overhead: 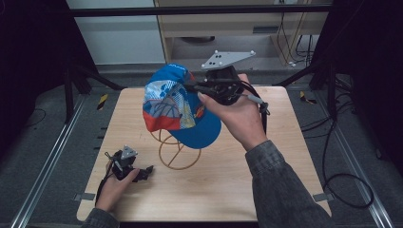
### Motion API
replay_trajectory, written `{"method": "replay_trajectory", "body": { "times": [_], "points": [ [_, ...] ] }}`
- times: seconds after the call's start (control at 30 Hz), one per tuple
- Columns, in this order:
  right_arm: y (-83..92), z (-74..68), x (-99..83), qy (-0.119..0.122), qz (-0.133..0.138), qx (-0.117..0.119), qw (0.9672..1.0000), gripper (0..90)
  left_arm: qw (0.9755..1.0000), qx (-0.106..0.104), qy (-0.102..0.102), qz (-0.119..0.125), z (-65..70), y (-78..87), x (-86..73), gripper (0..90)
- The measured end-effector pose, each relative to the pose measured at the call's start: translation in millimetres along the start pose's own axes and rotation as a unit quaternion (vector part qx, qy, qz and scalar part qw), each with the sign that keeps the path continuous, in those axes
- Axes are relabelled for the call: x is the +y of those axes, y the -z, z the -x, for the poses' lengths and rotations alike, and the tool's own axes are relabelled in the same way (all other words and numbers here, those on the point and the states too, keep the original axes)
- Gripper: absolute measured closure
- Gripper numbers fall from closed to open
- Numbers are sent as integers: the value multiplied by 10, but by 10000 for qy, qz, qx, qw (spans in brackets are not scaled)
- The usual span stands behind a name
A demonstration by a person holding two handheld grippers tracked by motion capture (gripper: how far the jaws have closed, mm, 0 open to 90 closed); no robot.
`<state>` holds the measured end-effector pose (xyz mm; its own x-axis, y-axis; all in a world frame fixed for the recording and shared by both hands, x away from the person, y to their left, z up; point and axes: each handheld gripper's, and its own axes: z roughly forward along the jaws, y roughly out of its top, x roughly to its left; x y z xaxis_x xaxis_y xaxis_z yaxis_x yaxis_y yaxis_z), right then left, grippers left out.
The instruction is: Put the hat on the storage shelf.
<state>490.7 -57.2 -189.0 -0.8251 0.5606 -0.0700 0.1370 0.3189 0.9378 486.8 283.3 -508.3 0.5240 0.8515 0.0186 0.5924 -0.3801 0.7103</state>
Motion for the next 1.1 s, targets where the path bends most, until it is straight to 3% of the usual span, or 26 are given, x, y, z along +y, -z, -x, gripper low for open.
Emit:
{"method": "replay_trajectory", "body": {
  "times": [1.1],
  "points": [
    [-613,77,-98,-202,-393,119,9990,900,10000,14,2,20,2,-3,-2,0]
  ]
}}
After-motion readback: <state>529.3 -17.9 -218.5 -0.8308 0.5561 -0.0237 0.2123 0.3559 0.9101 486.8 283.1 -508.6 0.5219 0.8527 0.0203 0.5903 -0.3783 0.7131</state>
